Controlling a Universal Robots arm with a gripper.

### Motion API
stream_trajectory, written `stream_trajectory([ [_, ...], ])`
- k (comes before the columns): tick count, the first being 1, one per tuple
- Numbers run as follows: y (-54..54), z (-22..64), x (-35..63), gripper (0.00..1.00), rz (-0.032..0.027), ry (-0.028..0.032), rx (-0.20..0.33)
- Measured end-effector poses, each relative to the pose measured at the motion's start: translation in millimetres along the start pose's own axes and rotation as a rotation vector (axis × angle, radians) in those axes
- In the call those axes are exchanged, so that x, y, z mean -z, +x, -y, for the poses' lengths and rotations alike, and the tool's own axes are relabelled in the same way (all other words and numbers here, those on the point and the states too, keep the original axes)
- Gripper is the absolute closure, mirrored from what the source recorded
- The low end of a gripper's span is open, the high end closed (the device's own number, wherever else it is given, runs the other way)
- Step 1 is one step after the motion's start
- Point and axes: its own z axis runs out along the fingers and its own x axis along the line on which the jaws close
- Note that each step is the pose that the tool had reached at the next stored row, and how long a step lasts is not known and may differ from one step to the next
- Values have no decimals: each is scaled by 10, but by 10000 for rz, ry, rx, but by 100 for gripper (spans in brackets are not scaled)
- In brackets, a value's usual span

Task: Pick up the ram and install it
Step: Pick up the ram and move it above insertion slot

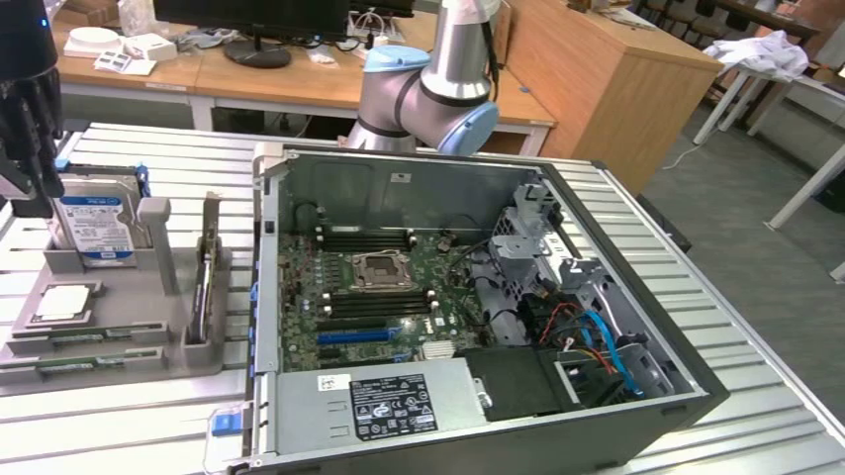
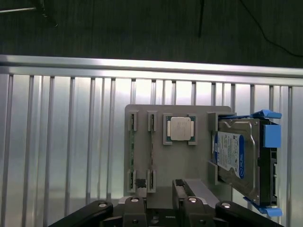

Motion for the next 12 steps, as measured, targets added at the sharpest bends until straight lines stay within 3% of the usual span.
stream_trajectory([
  [1,0,0,0,64,0,-1,0],
  [6,1,0,-10,64,1,1,0],
  [12,3,5,-114,64,2,4,0],
])
